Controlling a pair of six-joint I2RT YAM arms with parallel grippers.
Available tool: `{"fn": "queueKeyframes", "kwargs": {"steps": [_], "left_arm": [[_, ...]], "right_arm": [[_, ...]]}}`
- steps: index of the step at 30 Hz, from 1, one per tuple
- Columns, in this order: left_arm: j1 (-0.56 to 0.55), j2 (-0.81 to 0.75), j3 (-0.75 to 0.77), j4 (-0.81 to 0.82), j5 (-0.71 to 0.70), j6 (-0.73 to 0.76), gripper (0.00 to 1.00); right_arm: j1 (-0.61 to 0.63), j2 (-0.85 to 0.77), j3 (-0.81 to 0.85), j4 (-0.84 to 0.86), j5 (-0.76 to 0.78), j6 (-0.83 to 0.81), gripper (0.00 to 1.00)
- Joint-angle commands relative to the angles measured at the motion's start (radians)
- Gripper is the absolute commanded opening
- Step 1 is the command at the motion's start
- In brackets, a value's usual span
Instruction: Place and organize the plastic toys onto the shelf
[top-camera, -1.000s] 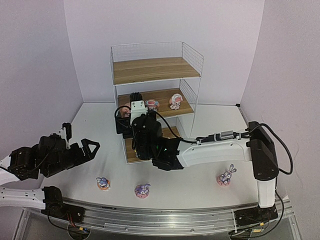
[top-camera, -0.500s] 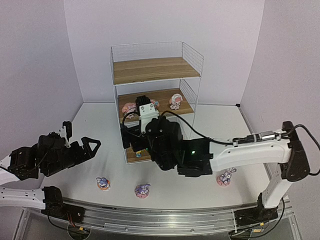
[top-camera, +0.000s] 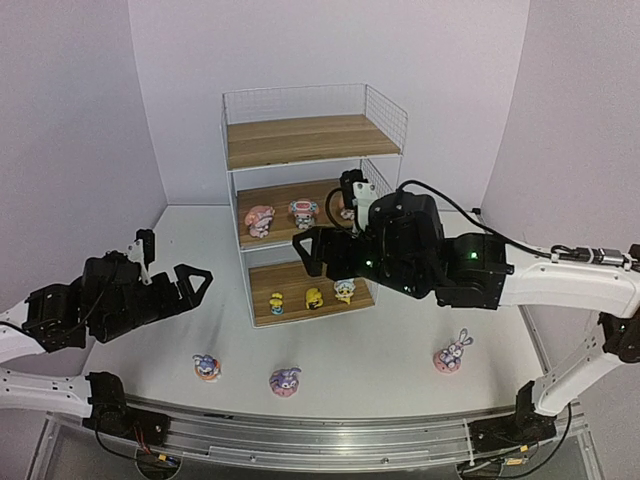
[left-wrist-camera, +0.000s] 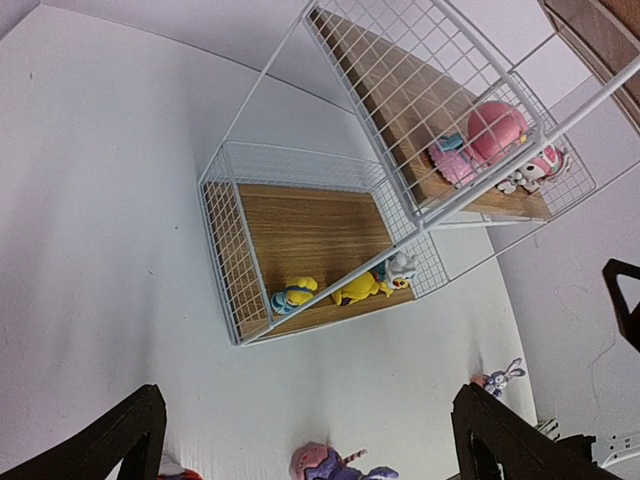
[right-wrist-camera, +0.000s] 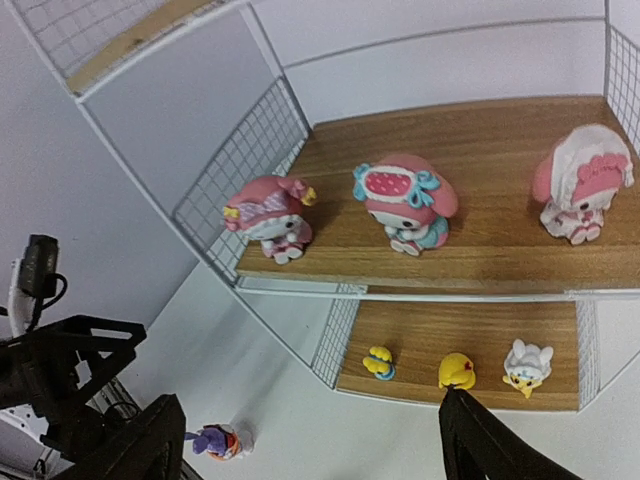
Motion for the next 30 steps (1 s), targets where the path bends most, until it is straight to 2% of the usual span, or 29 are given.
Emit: {"fn": "queueKeyframes", "kwargs": {"steps": [1, 7, 15, 21, 30], "left_arm": [[-0.008, 0.069, 0.085, 0.125, -0.011, 0.080, 1.00], [-0.008, 0.161, 0.141, 0.160, -0.003, 0.110, 1.00], [-0.008, 0.135, 0.110, 0.158, -0.003, 0.082, 1.00], [-0.008, 0.096, 0.095, 0.132, -0.017, 0.064, 1.00], [-0.008, 0.094, 0.097, 0.121, -0.022, 0.060, 1.00]], "right_arm": [[-0.018, 0.062, 0.039, -0.055, -0.095, 0.106, 0.78], [-0.019, 0.213, 0.203, -0.043, -0.096, 0.105, 0.44], [-0.019, 0.358, 0.333, 0.050, 0.025, 0.070, 0.21], [-0.019, 0.407, 0.374, 0.096, 0.037, 0.043, 0.15], [-0.018, 0.455, 0.418, 0.145, 0.051, 0.031, 0.14]]}}
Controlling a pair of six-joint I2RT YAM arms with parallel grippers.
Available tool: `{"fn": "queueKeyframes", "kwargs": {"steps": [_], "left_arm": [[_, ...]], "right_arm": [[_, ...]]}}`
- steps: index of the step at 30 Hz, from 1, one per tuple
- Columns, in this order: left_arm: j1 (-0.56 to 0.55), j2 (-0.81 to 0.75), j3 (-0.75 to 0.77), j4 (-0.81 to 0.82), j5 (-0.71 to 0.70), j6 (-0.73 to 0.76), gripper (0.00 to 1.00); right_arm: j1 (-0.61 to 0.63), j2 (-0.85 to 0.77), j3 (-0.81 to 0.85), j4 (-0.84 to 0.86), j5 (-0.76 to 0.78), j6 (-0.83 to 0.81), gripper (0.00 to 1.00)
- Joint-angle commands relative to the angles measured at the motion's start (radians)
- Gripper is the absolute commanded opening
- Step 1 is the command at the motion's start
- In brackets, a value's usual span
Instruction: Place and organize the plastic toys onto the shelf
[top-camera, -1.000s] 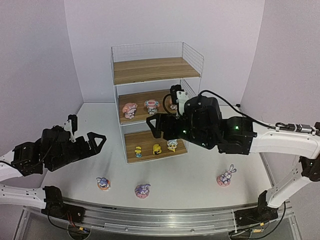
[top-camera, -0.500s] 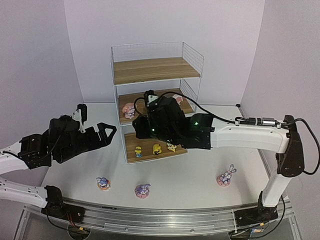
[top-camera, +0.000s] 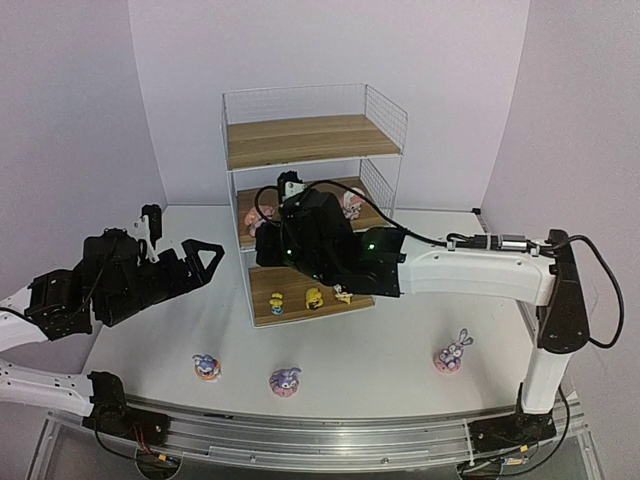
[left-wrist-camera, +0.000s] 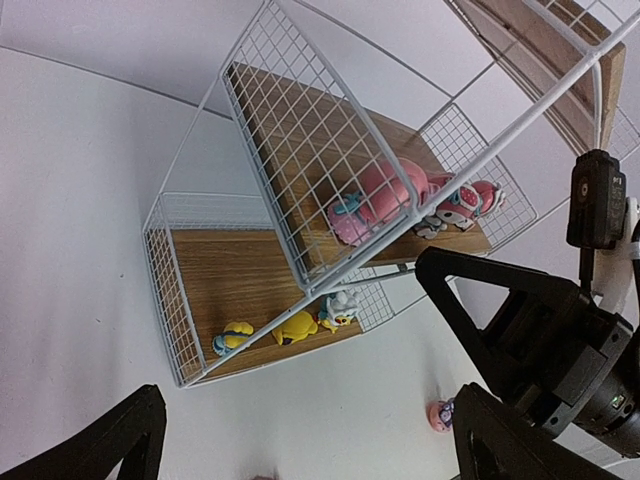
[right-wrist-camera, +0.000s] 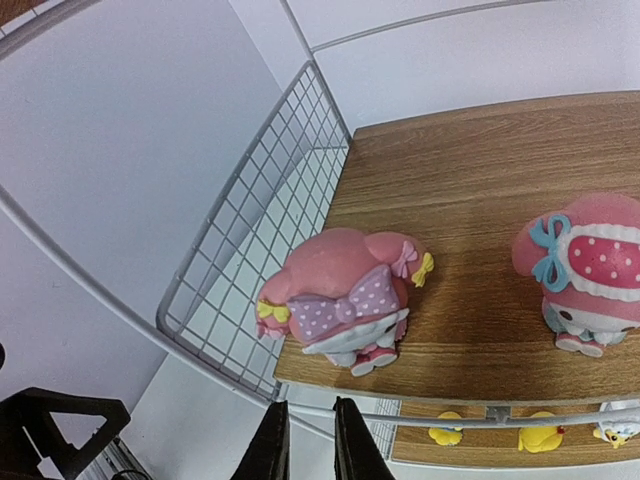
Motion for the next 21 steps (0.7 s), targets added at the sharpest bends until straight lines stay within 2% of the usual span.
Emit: {"fn": "queueKeyframes", "kwargs": {"steps": [1, 21], "left_arm": [[-0.003, -0.004, -0.001, -0.008, -0.019, -0.001, 1.00], [-0.003, 0.000, -0.013, 0.010, 0.010, 0.006, 1.00]], "right_arm": [[0.003, 0.028, 0.052, 0.079, 0.032, -0.022, 0.13], [0.002, 0.128, 0.146, 0.109, 0.103, -0.046, 0.13]]}}
